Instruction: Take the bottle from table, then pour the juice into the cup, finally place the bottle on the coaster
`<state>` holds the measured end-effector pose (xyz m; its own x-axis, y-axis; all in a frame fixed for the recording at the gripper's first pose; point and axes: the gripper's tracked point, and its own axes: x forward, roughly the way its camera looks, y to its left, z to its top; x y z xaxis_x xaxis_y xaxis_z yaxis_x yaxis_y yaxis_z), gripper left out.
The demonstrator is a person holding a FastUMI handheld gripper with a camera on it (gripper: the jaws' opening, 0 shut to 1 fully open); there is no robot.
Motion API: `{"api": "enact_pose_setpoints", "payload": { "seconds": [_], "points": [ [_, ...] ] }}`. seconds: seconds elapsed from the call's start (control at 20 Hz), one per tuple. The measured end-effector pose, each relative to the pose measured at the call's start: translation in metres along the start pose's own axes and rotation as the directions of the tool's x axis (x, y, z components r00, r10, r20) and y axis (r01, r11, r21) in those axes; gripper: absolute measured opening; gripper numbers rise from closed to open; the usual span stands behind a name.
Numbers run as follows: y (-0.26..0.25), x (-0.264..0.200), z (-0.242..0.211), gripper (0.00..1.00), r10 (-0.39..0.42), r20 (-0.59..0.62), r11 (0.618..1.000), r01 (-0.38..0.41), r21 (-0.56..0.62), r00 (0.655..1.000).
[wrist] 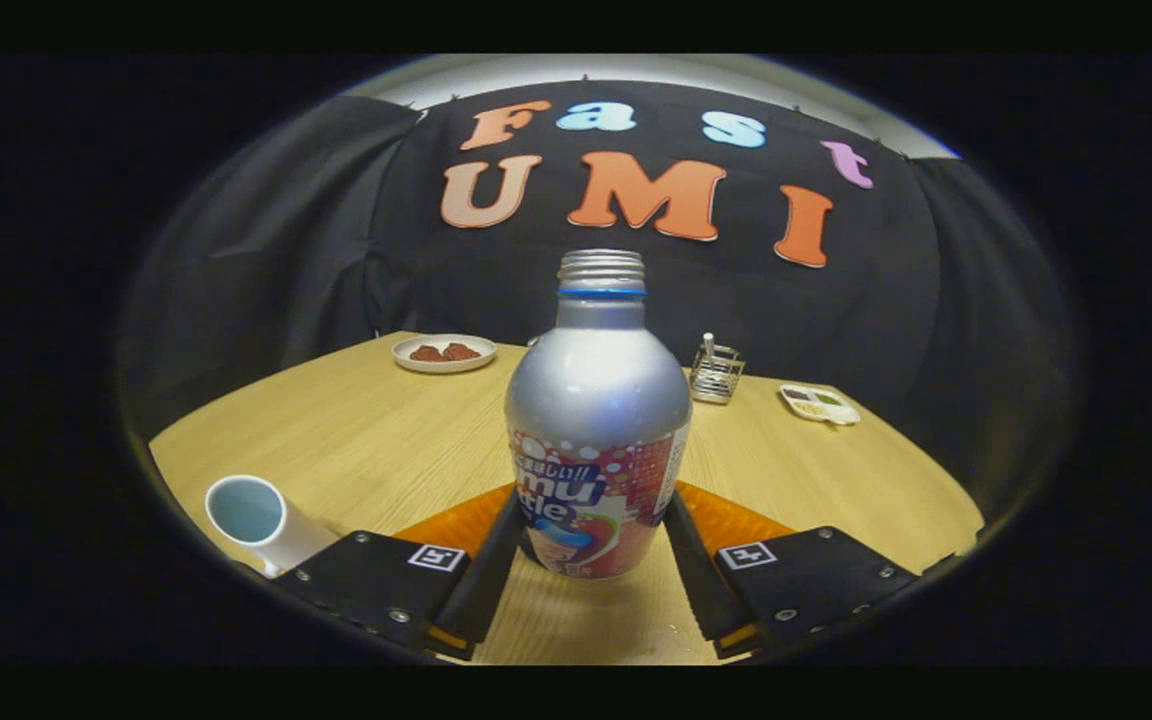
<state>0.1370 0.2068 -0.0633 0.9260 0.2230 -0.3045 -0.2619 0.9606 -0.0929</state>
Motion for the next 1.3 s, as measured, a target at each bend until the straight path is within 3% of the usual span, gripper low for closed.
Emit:
{"api": "enact_pose_setpoints", "payload": {
  "seconds": [0.2,0.45,0.7,0.9,1.05,1.3],
  "points": [
    [-0.009,0.029,-0.011,0.77,0.001,-0.007,0.995,-0.001,0.104,1.000],
    [-0.005,0.034,-0.027,0.77,-0.001,-0.019,0.999,0.002,0.040,1.000],
    [-0.006,0.033,-0.025,0.77,-0.005,-0.025,0.999,0.006,0.053,1.000],
    [-0.003,0.031,-0.035,0.81,-0.016,-0.070,1.000,0.017,0.024,0.997],
    [-0.001,0.022,-0.028,0.98,-0.024,-0.037,1.000,0.024,0.004,0.999],
    [-0.003,-0.005,0.000,0.99,-0.029,0.025,0.998,0.028,0.059,0.999]
  ]
}}
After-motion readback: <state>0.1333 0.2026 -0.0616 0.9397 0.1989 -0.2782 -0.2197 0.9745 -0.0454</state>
